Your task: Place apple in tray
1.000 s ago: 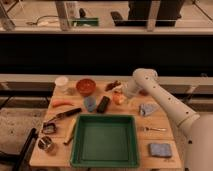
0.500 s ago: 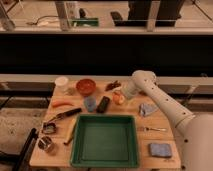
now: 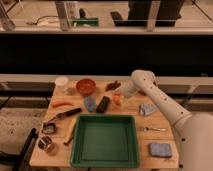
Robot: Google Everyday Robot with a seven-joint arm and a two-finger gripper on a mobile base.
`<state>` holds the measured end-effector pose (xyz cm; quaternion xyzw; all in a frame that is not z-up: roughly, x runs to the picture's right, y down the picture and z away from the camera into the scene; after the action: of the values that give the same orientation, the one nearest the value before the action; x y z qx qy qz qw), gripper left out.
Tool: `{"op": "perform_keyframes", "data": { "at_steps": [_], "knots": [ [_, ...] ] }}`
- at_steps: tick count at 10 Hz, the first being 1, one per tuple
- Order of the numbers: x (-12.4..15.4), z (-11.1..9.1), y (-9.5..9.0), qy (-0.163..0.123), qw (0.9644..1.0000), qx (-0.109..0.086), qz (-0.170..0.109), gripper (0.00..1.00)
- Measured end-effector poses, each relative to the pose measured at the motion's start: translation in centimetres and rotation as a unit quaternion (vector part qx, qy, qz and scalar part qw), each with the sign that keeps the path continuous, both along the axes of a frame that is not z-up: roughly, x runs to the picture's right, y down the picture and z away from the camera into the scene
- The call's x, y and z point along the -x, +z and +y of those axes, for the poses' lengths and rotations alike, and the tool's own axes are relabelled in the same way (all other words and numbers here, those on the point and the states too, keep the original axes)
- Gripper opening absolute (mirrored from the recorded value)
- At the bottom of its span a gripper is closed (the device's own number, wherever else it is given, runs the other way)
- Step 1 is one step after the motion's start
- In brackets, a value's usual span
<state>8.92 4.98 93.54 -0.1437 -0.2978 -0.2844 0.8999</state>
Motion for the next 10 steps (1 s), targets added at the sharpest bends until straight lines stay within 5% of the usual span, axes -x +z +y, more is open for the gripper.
{"op": "perform_keyframes", "data": {
  "at_steps": [6,10],
  "knots": [
    [-1.1,0.1,-0.4,0.005,0.9999,-0.009,0.008,0.24],
    [-3.8,-2.6,-6.9,0.014,0.9981,-0.051,0.031,0.24]
  ]
}}
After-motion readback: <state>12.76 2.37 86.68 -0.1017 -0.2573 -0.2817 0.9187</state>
